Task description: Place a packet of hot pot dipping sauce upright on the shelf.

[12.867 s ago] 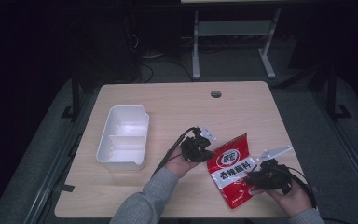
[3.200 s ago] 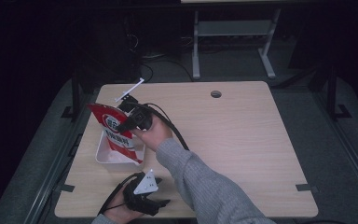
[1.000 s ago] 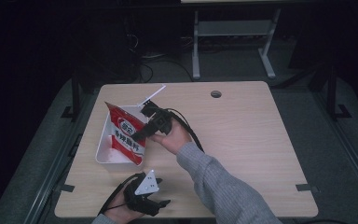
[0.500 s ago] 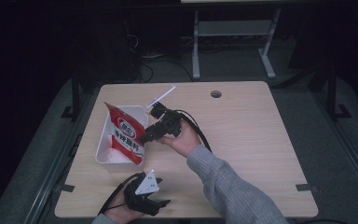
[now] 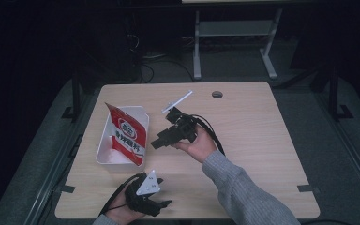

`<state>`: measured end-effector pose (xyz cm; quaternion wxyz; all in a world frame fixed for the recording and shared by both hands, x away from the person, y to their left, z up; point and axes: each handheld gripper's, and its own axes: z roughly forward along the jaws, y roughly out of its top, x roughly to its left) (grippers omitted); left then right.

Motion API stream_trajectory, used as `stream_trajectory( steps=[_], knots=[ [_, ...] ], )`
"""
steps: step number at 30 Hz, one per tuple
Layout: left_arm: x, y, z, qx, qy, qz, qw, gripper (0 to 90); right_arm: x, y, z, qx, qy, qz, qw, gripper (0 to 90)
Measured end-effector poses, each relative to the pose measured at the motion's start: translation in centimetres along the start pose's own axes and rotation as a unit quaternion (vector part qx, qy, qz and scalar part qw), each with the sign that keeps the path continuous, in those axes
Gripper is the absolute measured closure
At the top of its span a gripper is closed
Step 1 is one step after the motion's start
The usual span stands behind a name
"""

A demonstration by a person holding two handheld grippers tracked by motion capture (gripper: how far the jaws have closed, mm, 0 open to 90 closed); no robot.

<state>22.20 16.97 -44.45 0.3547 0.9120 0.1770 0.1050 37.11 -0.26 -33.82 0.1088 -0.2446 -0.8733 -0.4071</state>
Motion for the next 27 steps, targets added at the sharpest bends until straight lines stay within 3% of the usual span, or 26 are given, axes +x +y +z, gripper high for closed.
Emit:
stream_trajectory(
  steps=[27],
  knots=[
    [0.0, 0.1, 0.5, 0.007, -0.001, 0.004, 1.0000, 26.7, -2.9, -6.2, -5.0, -0.012, -0.037, 0.043, 0.9983, 43.4]
  ],
)
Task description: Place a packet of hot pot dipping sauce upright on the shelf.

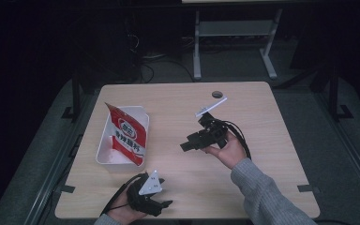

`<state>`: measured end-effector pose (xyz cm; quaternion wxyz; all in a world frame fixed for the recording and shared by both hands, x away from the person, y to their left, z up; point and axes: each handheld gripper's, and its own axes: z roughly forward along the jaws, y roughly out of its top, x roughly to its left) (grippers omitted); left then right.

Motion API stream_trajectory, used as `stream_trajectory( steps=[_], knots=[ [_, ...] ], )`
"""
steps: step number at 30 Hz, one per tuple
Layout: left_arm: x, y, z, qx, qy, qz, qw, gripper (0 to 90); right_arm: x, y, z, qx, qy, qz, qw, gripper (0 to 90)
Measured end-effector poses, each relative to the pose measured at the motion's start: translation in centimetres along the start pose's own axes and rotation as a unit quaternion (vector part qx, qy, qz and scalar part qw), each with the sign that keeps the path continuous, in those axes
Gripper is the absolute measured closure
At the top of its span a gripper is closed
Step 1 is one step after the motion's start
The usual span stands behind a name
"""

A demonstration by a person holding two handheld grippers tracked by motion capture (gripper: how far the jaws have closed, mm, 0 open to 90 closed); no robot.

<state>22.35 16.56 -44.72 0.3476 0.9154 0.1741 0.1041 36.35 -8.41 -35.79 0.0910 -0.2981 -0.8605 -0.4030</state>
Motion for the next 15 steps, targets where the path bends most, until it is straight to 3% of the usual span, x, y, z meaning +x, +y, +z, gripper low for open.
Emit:
stream_trajectory(
  steps=[15],
  knots=[
    [0.0, 0.0, 0.0, 0.000, -0.001, -0.002, 1.0000, 26.7, -1.2, -3.1, -1.7, 0.002, -0.012, 0.021, 0.9997, 42.5]
  ],
)
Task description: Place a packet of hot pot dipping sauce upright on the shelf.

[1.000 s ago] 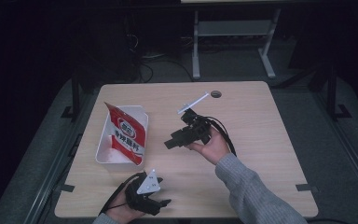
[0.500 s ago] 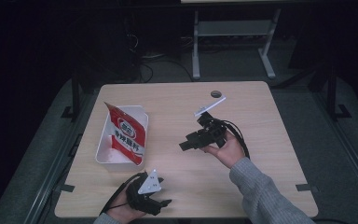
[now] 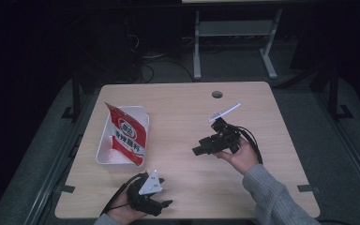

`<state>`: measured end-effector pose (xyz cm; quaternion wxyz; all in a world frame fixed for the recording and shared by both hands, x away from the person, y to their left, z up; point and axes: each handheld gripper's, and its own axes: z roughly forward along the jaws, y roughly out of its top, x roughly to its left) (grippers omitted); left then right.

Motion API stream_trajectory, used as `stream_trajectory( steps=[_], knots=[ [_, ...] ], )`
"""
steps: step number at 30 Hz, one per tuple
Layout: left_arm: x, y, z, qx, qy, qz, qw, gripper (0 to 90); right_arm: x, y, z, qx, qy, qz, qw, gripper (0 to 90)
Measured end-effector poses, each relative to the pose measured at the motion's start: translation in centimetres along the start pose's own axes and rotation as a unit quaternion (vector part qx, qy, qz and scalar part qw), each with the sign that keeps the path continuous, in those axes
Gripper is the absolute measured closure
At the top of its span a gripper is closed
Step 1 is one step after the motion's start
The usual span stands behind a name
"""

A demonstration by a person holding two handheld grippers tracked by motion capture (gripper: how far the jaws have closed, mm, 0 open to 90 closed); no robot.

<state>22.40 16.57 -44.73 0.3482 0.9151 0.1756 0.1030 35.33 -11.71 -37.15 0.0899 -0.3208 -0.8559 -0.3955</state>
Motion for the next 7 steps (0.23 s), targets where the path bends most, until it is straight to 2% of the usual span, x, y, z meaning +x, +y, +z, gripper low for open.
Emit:
stream_trajectory(
  steps=[7],
  knots=[
    [0.0, 0.0, 0.0, 0.000, 0.000, 0.001, 1.0000, 26.5, -0.5, -2.6, -0.3, 0.011, -0.006, 0.006, 0.9999, 41.4]
  ],
)
